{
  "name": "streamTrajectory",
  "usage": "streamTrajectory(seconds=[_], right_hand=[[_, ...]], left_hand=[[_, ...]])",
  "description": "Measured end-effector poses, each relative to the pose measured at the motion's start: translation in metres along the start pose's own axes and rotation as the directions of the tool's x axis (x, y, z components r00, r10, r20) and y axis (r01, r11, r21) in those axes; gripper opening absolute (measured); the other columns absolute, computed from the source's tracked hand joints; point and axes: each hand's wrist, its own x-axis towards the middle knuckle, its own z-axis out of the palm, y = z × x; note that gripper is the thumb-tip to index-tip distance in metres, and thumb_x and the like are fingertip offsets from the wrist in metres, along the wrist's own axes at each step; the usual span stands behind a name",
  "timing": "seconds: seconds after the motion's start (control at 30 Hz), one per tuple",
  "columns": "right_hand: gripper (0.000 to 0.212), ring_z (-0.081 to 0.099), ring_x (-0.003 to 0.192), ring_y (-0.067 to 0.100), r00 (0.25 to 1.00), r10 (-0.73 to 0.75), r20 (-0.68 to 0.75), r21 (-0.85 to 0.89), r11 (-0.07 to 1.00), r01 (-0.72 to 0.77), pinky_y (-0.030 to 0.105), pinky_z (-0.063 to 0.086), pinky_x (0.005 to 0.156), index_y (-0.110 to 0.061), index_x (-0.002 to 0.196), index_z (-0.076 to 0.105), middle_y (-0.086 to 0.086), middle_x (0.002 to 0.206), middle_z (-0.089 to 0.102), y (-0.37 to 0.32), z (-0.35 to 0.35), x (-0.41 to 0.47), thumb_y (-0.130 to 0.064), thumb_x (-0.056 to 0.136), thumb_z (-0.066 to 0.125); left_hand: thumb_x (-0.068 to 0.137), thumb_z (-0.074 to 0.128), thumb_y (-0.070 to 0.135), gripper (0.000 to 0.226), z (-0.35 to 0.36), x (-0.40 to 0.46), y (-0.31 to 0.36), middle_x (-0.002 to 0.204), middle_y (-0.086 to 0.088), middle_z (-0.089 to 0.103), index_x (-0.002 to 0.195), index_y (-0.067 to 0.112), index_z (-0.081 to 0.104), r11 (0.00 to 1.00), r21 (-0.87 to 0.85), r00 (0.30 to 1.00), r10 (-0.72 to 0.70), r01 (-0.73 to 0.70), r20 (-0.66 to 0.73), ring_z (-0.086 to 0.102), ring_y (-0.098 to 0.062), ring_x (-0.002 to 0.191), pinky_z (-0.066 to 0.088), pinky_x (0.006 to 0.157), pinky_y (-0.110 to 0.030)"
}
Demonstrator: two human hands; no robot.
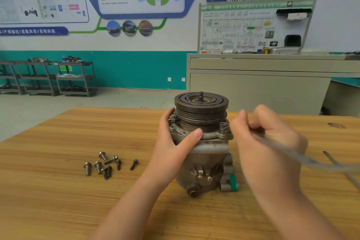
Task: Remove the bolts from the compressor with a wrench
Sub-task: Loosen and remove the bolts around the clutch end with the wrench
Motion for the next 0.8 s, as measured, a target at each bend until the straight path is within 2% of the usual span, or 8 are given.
streamTrajectory(seconds=[0.1, 0.17, 0.23, 0.37, 0.5, 0.63, 0.7, 0.8], right_hand=[[0.021, 0.029, 0.048, 0.01, 0.98, 0.199, 0.012, 0.05, 0.979, -0.199, 0.041, 0.04, 0.053, -0.044, 0.061, 0.042, -0.007, 0.054, 0.04, -0.006, -0.002, 0.007, -0.049, 0.082, 0.04], [0.03, 0.033, 0.049, 0.008, 0.999, 0.012, 0.03, 0.043, 0.999, -0.013, 0.024, 0.034, 0.049, -0.033, 0.059, 0.036, -0.007, 0.059, 0.04, -0.014, -0.007, 0.004, -0.034, 0.086, 0.05], [0.038, 0.036, 0.049, 0.011, 0.996, -0.087, 0.018, 0.055, 0.995, 0.085, 0.02, 0.03, 0.045, -0.022, 0.058, 0.03, 0.001, 0.059, 0.04, -0.02, -0.014, 0.0, -0.019, 0.086, 0.056], [0.037, 0.04, 0.04, 0.016, 0.97, 0.199, 0.14, 0.286, 0.93, -0.232, 0.025, 0.034, 0.04, -0.011, 0.056, 0.044, 0.01, 0.051, 0.052, -0.005, -0.025, 0.019, -0.013, 0.087, 0.065], [0.04, 0.041, 0.035, 0.01, 0.798, 0.378, 0.47, 0.561, 0.57, -0.6, 0.017, 0.03, 0.037, -0.021, 0.05, 0.048, 0.004, 0.048, 0.054, 0.016, -0.031, 0.036, -0.009, 0.082, 0.068], [0.032, 0.041, 0.033, 0.005, 0.595, 0.373, 0.712, 0.599, 0.12, -0.792, 0.014, 0.029, 0.031, -0.019, 0.05, 0.045, 0.003, 0.047, 0.049, 0.023, -0.018, 0.035, -0.011, 0.072, 0.066], [0.031, 0.042, 0.034, 0.003, 0.562, 0.391, 0.729, 0.607, 0.011, -0.795, 0.013, 0.03, 0.031, -0.02, 0.051, 0.046, 0.002, 0.049, 0.049, 0.024, -0.012, 0.03, -0.013, 0.072, 0.068], [0.03, 0.044, 0.036, 0.004, 0.589, 0.47, 0.658, 0.653, 0.033, -0.757, 0.014, 0.033, 0.032, -0.022, 0.051, 0.048, 0.001, 0.051, 0.05, 0.02, -0.01, 0.024, -0.019, 0.071, 0.071]], left_hand=[[0.068, 0.073, 0.058, 0.079, 0.0, 0.001, -0.002, 0.126, 0.029, 0.051, 0.133, 0.053, 0.029, 1.0, 0.001, 1.0, -0.007, 0.007, 0.001, 0.052, 0.016, 0.109, 0.045, 0.082, -0.003], [0.068, 0.074, 0.053, 0.076, 0.0, 0.001, -0.004, 0.124, 0.03, 0.052, 0.131, 0.055, 0.031, 1.0, -0.011, 1.0, -0.012, 0.012, -0.016, 0.053, 0.015, 0.109, 0.046, 0.082, -0.004], [0.064, 0.078, 0.055, 0.079, -0.001, 0.003, -0.006, 0.123, 0.03, 0.054, 0.129, 0.057, 0.033, 0.999, -0.039, 0.999, -0.03, 0.029, -0.023, 0.055, 0.011, 0.11, 0.049, 0.086, -0.011], [0.048, 0.083, 0.056, 0.111, -0.011, 0.009, -0.008, 0.131, 0.018, 0.051, 0.143, 0.05, 0.027, 0.989, -0.097, 0.993, -0.114, 0.114, 0.009, 0.056, -0.004, 0.118, 0.048, 0.095, -0.025], [0.045, 0.089, 0.048, 0.117, -0.02, 0.018, -0.01, 0.139, 0.009, 0.052, 0.147, 0.042, 0.032, 0.976, -0.121, 0.982, -0.171, 0.179, 0.075, 0.054, -0.014, 0.125, 0.044, 0.106, -0.036], [0.057, 0.084, 0.024, 0.099, -0.028, 0.039, -0.012, 0.131, -0.012, 0.061, 0.145, 0.021, 0.039, 0.892, -0.301, 0.9, -0.213, 0.338, 0.38, 0.062, -0.028, 0.115, 0.049, 0.094, -0.037], [0.055, 0.089, 0.021, 0.1, -0.027, 0.05, -0.009, 0.127, -0.015, 0.062, 0.142, 0.015, 0.042, 0.85, -0.317, 0.831, -0.22, 0.42, 0.511, 0.061, -0.029, 0.111, 0.048, 0.096, -0.039], [0.047, 0.094, 0.019, 0.112, -0.023, 0.063, -0.007, 0.129, -0.021, 0.055, 0.144, 0.005, 0.038, 0.824, -0.296, 0.769, -0.238, 0.484, 0.593, 0.054, -0.034, 0.115, 0.032, 0.112, -0.049]])
